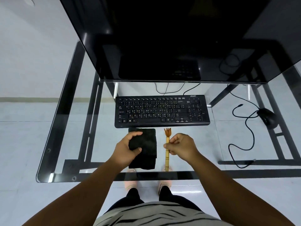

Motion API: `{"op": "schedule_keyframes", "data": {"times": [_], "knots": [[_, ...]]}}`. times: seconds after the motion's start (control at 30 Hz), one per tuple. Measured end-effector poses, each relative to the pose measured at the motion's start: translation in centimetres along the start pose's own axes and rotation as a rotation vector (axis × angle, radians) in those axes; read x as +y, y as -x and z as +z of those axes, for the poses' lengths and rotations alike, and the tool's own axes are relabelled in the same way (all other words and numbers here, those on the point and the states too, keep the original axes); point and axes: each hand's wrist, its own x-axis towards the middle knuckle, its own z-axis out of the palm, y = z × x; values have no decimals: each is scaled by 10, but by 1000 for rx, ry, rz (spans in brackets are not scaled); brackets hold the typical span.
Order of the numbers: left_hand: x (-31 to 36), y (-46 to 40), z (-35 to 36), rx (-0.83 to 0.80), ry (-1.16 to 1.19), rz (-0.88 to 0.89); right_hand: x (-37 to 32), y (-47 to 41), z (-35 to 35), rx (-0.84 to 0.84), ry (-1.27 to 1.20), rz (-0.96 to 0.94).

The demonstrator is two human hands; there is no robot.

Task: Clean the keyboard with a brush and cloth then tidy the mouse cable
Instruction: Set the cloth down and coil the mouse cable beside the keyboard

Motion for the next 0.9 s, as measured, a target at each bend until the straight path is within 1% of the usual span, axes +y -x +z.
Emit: {"op": "schedule_keyframes", "data": {"times": [0.07, 0.13, 0.3, 0.37, 0.43, 0.63, 0.73, 0.8, 0.9], "knots": [[2, -1, 4, 75, -200, 44, -3, -2, 5, 20, -3, -7], [4, -1, 11, 139, -325, 67, -4, -3, 8, 37, 19, -20], [3, 0, 17, 234, -444, 35, -3, -5, 13, 47, 100, -50], [4, -2, 14, 269, -452, 39, -3, -7, 12, 41, 119, -49], [8, -5, 9, 315, -403, 25, -4, -10, 9, 72, 154, -79], [34, -31, -11, 559, -220, 29, -34, -28, -32, 318, 120, -215], [50, -48, -22, 614, -204, -4, -45, -50, -57, 459, 114, -257], [57, -61, -28, 619, -216, -35, -47, -66, -71, 532, 117, -241], [62, -74, -32, 617, -237, -118, -47, -80, -90, 564, 215, -109]]}}
